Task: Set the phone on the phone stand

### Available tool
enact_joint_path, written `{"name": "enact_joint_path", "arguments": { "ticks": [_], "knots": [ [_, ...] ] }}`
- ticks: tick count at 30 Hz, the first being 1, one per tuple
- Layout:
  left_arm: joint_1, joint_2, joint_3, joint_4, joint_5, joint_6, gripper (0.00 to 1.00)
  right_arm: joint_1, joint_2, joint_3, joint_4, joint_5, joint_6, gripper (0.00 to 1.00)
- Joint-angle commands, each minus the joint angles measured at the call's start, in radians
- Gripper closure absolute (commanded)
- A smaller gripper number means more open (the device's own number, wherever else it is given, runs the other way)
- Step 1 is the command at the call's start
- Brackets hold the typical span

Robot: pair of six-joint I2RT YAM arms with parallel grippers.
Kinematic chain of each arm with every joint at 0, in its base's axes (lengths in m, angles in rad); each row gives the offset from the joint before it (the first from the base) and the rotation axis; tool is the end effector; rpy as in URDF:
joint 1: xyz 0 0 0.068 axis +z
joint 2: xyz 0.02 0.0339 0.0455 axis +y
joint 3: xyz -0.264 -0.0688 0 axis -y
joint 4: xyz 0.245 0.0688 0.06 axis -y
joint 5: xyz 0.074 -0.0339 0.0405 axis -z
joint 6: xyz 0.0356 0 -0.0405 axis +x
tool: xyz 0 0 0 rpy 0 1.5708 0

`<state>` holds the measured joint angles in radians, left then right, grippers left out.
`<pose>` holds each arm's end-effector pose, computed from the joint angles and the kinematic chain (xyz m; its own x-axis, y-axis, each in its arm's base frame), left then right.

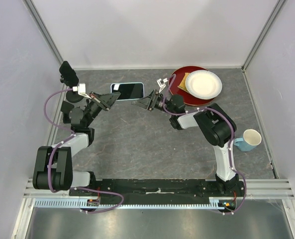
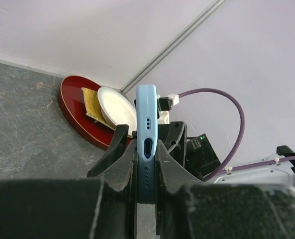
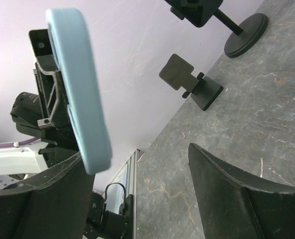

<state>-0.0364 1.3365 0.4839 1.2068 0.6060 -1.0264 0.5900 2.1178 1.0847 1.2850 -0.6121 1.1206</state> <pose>0.2610 -0.0298 0.2611 -0.3028 -0.6926 -0.6547 0.5885 0.4045 -0.7000 0.3494 0.2586 0.1850 -0.7362 0.3939 -0.5504 -0.5858 0.0364 0.8096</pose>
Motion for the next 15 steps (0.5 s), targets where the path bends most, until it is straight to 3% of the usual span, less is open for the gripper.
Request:
{"name": "enact_joint_path", "arguments": {
  "ticks": [1,5,10,15],
  "knots": [
    [-0.019,0.004,0.009,0.083,-0.002,0.022,0.98,-0.007,-0.105,-0.012,0.471,-0.023,0.002,0.21],
    [-0.019,0.009,0.010,0.048,-0.009,0.032,0.98,-0.015,-0.154,-0.048,0.470,-0.015,-0.019,0.17],
    [-0.020,0.042,0.012,0.118,0.029,0.002,0.98,-0.044,-0.144,-0.049,0.470,0.014,0.039,0.15],
    [-0.023,0.096,0.013,0.190,0.041,-0.054,0.98,-0.048,-0.147,-0.042,0.473,-0.015,0.042,0.28]
  ]
}}
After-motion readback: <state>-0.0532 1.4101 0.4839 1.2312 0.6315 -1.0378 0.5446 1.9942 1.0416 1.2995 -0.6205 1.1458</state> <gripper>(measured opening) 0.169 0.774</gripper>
